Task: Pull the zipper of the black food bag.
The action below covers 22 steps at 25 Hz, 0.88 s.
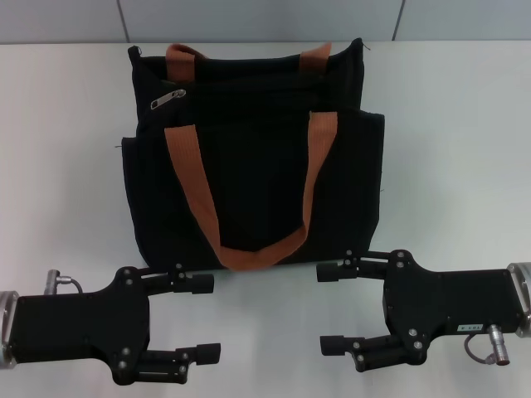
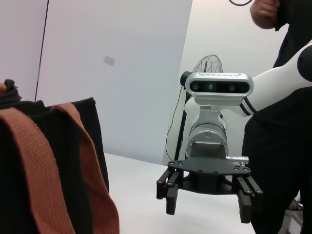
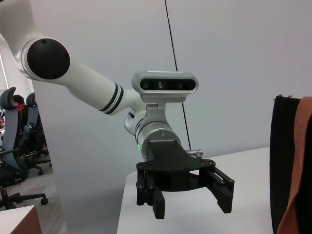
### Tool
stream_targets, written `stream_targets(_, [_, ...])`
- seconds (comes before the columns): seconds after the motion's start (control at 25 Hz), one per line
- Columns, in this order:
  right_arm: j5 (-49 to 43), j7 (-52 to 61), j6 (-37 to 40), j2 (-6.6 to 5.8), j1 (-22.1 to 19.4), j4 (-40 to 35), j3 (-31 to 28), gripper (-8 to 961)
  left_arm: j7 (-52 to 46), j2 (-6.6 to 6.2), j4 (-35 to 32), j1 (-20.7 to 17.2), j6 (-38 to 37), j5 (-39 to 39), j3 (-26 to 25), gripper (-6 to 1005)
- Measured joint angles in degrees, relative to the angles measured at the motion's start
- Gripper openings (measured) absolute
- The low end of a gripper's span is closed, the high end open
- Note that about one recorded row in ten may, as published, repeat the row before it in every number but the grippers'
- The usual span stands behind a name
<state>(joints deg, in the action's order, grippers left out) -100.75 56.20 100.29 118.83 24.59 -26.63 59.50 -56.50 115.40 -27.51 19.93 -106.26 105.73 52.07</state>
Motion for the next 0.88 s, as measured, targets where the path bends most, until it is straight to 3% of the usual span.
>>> stream_targets(0.88, [0.3,0.0,-0.3,0.07,-0.2,0.0,-0.1,818,0.7,0.15,-0.1,-0.2,-4.5,-0.5,-2.1,788])
